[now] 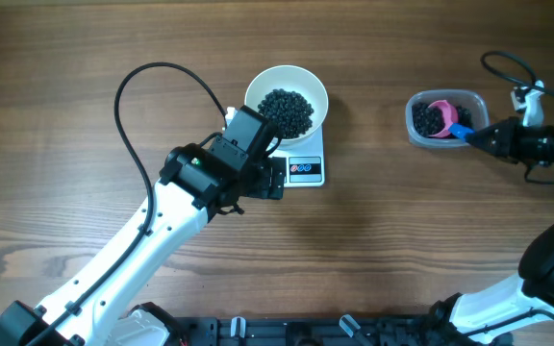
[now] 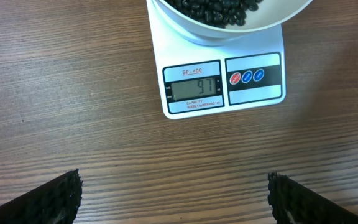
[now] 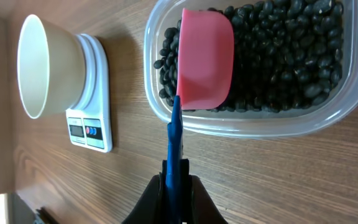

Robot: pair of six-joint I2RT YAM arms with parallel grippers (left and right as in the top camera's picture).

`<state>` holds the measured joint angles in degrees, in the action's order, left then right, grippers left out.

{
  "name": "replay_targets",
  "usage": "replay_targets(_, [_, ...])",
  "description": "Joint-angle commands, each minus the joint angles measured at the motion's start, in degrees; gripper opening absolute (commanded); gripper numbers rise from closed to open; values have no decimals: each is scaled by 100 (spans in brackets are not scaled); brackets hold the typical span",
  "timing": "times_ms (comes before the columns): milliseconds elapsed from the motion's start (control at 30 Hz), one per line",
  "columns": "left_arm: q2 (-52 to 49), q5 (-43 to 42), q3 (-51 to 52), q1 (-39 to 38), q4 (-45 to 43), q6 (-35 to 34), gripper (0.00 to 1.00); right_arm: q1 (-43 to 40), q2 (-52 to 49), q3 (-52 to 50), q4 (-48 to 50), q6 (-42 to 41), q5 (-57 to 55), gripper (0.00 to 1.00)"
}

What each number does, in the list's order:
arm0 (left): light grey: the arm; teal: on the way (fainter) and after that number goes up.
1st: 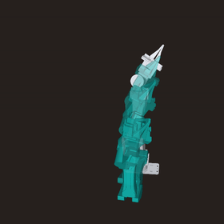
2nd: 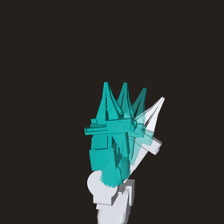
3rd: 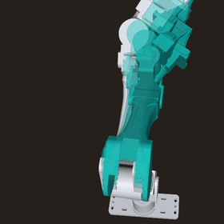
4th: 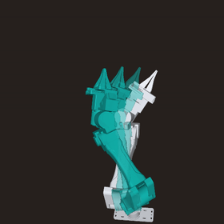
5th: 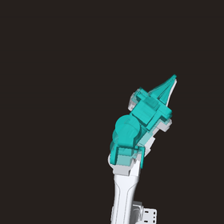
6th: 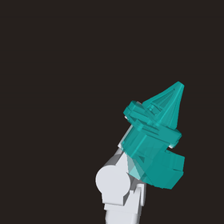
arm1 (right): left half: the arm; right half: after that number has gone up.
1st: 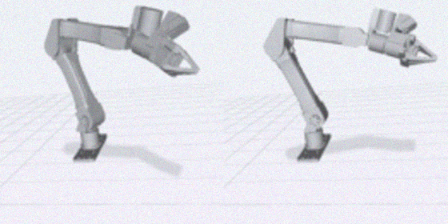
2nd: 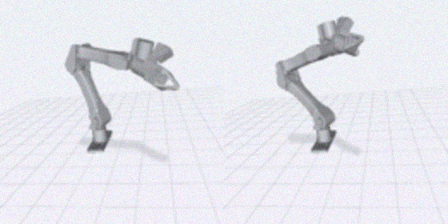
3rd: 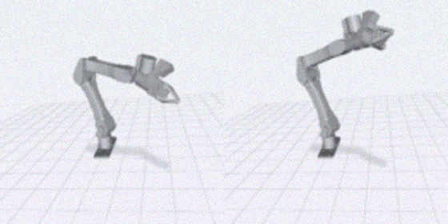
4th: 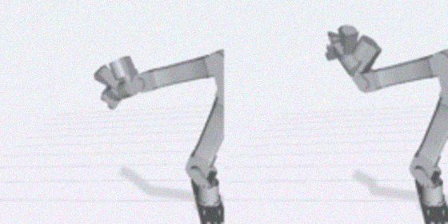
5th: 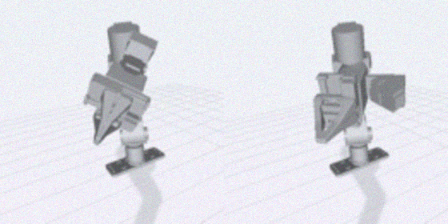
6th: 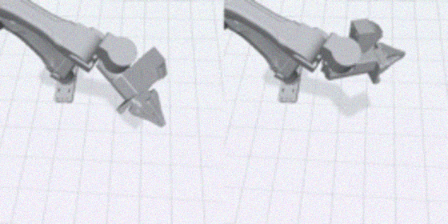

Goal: Scoop item into bowl and weigh 150g on scale
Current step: 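Scoop beans from the tub with the right gripper, then carry the filled scoop with the right gripper over the white bowl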

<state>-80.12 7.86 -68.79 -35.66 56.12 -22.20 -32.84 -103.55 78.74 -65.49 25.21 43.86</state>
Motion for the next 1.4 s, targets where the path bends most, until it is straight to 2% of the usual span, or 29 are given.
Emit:
replay_targets(0, [83, 74, 46, -7, -15, -74, 100, -31, -61, 26, -15, -175, 367, 4])
replay_targets(400, [83, 74, 44, -7, -15, -74, 100, -538, -61, 26, -157, -737, 798, 4])
replay_targets(667, [83, 74, 46, -7, -15, -74, 100, -1086, -61, 26, -715, -710, 1849, 4])
replay_targets(800, [83, 74, 46, -9, -15, -72, 100, -1084, -61, 26, -1084, -264, 2122, 4])
replay_targets(900, [83, 74, 44, -7, -15, -74, 100, -1084, -61, 26, -1244, -221, 2356, 4])
replay_targets(967, [83, 74, 44, -7, -15, -72, 100, -1058, -61, 26, -1453, 181, 2710, 4])
replay_targets(1100, [83, 74, 46, -7, -15, -74, 100, -645, -61, 26, -1585, 175, 3032, 4])
replay_targets(1367, [83, 74, 44, -7, -15, -74, 100, 1165, -61, 26, -1368, 177, 3285, 4])
